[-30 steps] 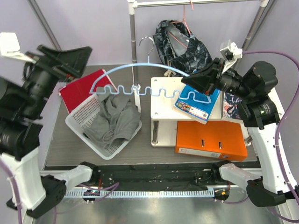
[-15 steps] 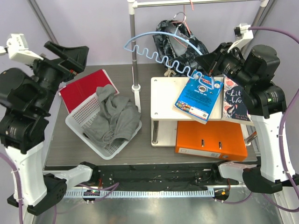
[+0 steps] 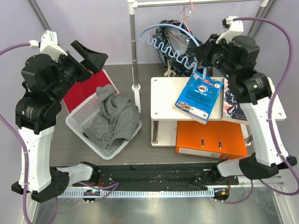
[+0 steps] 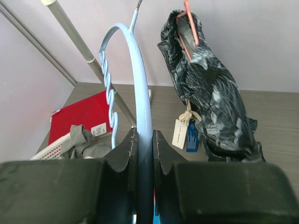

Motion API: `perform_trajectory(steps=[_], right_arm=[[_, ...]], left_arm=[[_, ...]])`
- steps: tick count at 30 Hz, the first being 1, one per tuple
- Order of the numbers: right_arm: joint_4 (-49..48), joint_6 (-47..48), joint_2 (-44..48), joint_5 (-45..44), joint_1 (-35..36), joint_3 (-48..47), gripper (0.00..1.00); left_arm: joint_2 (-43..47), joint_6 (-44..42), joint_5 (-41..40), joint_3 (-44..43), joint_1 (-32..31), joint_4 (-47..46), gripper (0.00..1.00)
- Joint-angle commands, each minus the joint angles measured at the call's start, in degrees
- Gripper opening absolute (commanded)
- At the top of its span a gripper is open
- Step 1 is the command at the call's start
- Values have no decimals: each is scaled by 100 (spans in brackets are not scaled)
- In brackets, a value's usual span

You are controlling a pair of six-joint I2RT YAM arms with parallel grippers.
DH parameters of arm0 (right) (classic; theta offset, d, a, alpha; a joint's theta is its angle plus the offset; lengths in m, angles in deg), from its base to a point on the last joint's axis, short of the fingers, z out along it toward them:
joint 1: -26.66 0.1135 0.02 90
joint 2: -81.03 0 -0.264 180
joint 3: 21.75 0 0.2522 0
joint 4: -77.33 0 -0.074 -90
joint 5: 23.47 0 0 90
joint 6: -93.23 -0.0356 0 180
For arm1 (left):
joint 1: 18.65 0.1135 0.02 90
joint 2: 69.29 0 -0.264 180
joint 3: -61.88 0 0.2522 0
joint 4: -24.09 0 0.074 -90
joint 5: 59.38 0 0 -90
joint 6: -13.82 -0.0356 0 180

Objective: Remove the shorts from the hanger

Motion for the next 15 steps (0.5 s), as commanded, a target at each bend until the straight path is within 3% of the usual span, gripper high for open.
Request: perform_trajectory(steps=[1,10,15], right_arm=[[-698,462,-271,-1491,712,-528,1],[-1489,1068,-378,-2450,1277,-467,1],[-1815,1350,-509,-2512,1435,-457,1]], left_arm=[[79,148,411,115,13,194,95],[465,297,587,887,22,230,92],[632,368,613,1275,13,221,92]])
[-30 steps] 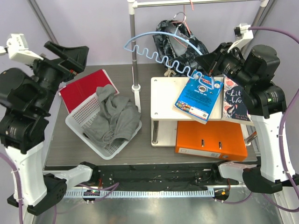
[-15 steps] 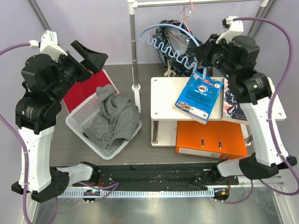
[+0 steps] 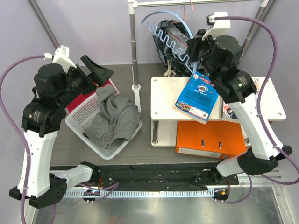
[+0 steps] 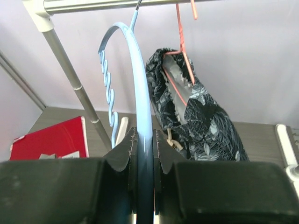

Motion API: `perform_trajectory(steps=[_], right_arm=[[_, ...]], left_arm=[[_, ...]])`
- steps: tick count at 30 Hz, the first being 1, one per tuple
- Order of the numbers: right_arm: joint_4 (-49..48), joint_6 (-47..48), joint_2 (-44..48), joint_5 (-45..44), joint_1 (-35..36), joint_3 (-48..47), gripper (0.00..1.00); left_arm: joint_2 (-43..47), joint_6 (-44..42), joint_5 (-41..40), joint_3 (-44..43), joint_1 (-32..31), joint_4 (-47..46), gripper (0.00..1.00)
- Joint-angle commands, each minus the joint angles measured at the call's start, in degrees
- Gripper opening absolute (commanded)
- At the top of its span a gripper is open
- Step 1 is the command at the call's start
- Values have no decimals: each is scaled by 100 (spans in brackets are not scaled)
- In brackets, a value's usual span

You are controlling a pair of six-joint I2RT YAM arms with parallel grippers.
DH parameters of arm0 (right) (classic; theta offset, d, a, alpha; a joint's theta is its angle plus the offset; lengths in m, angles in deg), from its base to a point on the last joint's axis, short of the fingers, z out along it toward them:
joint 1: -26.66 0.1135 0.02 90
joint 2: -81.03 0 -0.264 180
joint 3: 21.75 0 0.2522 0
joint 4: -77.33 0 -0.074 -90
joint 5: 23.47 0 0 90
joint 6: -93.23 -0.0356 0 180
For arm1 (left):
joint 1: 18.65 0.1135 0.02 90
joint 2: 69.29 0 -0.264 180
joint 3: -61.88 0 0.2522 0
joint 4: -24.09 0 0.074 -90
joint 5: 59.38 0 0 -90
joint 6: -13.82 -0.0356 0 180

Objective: Remove the shorts from the hanger

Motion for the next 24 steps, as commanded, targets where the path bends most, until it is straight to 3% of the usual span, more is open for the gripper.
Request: perform_trajectory(steps=[1,13,24], right_arm=[[-925,358,-48,-357,141,-272,1],[-2067,1351,-716,-1262,782,97,1],[-2454,1738,-1243,-1315,1257,114,1]], left_arm=[[210,99,165,257,13,-43,92],[378,-41,385,398,22,413,90],[781,-112,253,582,13,818,90]])
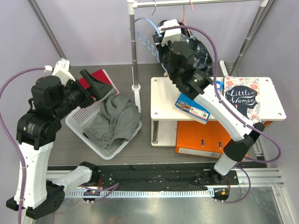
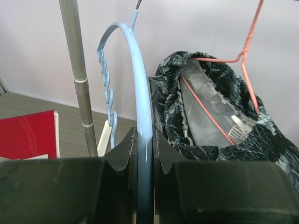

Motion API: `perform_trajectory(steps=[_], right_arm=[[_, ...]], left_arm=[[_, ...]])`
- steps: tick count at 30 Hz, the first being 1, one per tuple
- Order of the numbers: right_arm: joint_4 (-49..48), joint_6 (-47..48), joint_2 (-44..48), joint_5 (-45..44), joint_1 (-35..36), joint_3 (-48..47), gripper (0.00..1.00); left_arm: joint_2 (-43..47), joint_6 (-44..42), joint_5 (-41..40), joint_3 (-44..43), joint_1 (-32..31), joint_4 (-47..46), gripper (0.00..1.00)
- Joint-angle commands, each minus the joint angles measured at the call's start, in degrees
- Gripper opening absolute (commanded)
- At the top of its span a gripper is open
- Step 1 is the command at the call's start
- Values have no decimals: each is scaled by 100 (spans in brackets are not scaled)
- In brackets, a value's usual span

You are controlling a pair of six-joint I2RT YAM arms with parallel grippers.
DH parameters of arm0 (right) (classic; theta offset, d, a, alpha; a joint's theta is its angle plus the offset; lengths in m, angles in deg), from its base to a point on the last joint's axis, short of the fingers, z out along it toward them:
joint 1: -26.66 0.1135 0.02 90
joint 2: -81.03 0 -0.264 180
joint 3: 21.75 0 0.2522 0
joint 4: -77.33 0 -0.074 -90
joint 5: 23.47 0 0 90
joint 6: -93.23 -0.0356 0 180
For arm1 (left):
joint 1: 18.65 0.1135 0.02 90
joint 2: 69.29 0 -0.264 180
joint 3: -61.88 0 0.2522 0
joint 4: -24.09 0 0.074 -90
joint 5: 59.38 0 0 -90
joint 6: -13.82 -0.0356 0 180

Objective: Remove the shorts from the hanger

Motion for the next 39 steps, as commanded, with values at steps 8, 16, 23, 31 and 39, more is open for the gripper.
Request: perform_trajectory(steps=[8,16,23,31,39], right_arm=[[-991,895,-325,-777,826,-69,1],[-869,747,-423,-990,1046,-43,28],[-596,229,130,-832,1055,308,85],[211,-281,1508,-1051,1055,853,88],[915,-1282,2855,-955,1055,1644,82]], left_arm=[[471,-180,-174,212,13,474,90],[550,-321,-262,291,22,764,91],[384,-163,-148,782,22,615,91],[-248,-48,107,1898,22,9,83],[-917,-679,-191,3146,4,-904,87]])
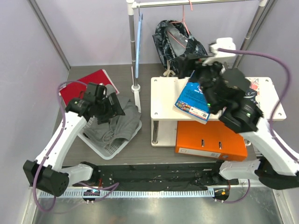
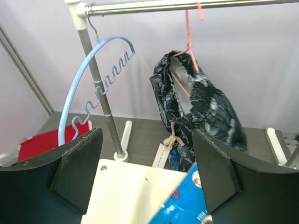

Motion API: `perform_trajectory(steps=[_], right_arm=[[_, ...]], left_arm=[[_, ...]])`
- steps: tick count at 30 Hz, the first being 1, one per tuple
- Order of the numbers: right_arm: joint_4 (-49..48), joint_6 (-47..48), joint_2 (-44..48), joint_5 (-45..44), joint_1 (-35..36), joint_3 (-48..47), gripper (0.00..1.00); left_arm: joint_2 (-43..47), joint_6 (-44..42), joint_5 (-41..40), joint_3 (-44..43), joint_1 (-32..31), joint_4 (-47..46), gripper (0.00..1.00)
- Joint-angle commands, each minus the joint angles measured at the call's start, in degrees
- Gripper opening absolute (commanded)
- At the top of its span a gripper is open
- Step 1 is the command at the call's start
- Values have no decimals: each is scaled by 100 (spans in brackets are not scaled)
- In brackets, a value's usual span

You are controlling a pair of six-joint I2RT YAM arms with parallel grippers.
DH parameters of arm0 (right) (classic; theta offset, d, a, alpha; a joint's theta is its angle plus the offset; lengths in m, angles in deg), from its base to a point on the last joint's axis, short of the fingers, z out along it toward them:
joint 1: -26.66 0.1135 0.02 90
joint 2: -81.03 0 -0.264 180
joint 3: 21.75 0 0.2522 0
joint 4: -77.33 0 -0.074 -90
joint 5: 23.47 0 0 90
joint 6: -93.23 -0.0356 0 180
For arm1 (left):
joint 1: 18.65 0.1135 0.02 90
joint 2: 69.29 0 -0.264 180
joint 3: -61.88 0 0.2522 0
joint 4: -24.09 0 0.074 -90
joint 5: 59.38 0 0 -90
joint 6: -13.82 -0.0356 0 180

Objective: Remove the shorts from the hanger

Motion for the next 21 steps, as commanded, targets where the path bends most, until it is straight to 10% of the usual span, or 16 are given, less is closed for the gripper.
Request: perform_trajectory(steps=[1,15,18,21], right_arm=[[476,-665,427,231,12,460,81],[934,-718,1228,409,3,883,81],[960,-735,1307,365,12,971,82],[978,-727,1246,374,3,971,82]], left_arm=[[-150,-813,-213,397,4,-1136,89],[-1724,-2933,-501,724,13,-1991,88],[-1996,-2987,-715,627,4,-2018,71],[-1883,-2812,-732,504,4,-2053,35]])
